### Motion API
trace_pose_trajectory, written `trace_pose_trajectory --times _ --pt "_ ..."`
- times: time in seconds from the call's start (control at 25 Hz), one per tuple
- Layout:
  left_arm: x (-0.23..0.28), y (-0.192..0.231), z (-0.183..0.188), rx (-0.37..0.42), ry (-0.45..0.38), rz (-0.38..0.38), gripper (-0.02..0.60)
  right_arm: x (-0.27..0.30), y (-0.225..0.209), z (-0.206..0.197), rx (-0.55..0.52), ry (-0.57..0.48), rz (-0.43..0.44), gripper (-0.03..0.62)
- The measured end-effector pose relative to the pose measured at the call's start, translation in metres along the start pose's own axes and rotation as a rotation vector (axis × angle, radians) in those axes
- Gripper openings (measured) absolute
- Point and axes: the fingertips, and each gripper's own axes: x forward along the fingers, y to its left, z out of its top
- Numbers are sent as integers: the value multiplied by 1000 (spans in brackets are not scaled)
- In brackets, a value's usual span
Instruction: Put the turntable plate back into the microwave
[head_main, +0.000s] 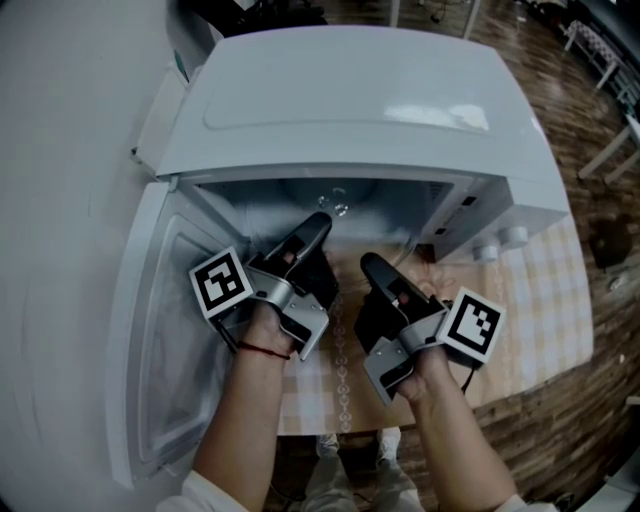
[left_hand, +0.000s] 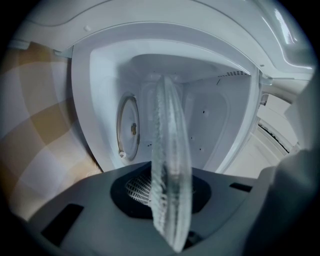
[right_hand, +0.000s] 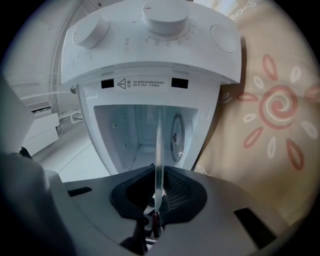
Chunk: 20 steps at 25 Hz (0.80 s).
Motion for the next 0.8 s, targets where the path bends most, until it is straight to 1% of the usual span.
trace_pose_trajectory --times 0.28,0.56,0.8 --pt "-1 1 -1 -6 -3 1 49 5 -1 -1 -13 -6 24 52" --pt "-4 0 -3 -2 -4 0 49 23 0 -8 22 8 41 52" --pt "-3 -1 -3 -4 1 -3 49 28 3 -8 49 -3 79 48"
